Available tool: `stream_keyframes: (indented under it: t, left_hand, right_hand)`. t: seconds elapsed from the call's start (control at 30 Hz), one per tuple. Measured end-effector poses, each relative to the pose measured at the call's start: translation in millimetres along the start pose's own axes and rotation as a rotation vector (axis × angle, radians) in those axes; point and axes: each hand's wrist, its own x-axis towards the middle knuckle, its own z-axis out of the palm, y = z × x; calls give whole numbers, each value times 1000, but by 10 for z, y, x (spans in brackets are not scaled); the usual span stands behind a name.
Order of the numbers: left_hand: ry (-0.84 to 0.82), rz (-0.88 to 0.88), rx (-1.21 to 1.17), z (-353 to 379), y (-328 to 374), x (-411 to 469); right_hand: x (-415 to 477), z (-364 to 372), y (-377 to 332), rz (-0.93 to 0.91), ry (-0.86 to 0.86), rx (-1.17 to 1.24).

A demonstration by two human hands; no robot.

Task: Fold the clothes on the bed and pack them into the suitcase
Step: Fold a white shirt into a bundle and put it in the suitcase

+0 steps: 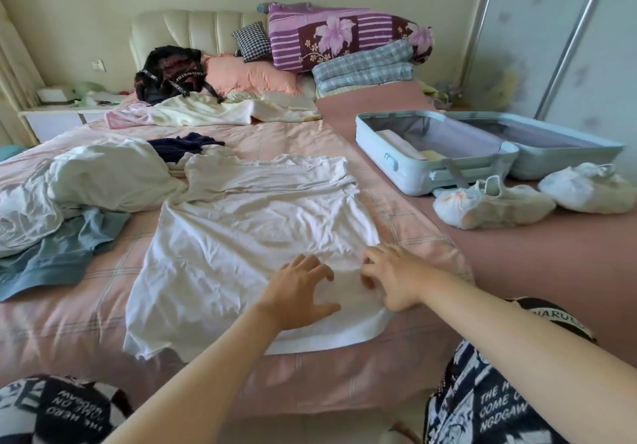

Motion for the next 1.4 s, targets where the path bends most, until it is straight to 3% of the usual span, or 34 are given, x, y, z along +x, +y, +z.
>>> stream_keyframes:
  t: [0.07,0.17,0.4,0.57,0.67,0.77,0.93,1.03,1.1,1.2,1.27,1.3,1.4]
  left_hand:
    - [-52,-8,59,59,181,44]
    - [-156,-46,146,100,381,82]
    - [-233,-30,174,97,390,58]
    - [-89,-41,143,173,378,54]
    - [133,-88,44,155,268,139]
    - [119,-271,99,-198,65,314]
    - [-76,-429,398,-774,-522,677]
    - [-219,-486,556,-956,-855,975]
    - [-201,-567,475,-1083,-1034,1233]
    - [29,-682,220,-1254,-1288,1663]
    - [156,-687,45,-1242,-1401,1885]
    - [141,-663,-39,-1200,-1426,1950]
    - [-153,-559,-65,-958,-1509,1986]
  right_hand:
    - [-84,41,43,14,-108,-83]
    - [-112,145,84,-9,-120,-219]
    - [-45,61,149,-42,142,10]
    - [140,-64,192,106,424,324]
    - [283,-218,187,123,637,258]
    - [452,-333,202,173,683,175]
    - [950,-473,283,348,679,375]
    - [1326,-558,310,411,683,678]
    - [1561,-618,357,479,726,856]
    - [1881,-737,480,532,812,966]
    - [2059,-800,593,505,766,970]
    - [2132,-808,645,482,676,978]
    - [2310,-752,790,437,341,878]
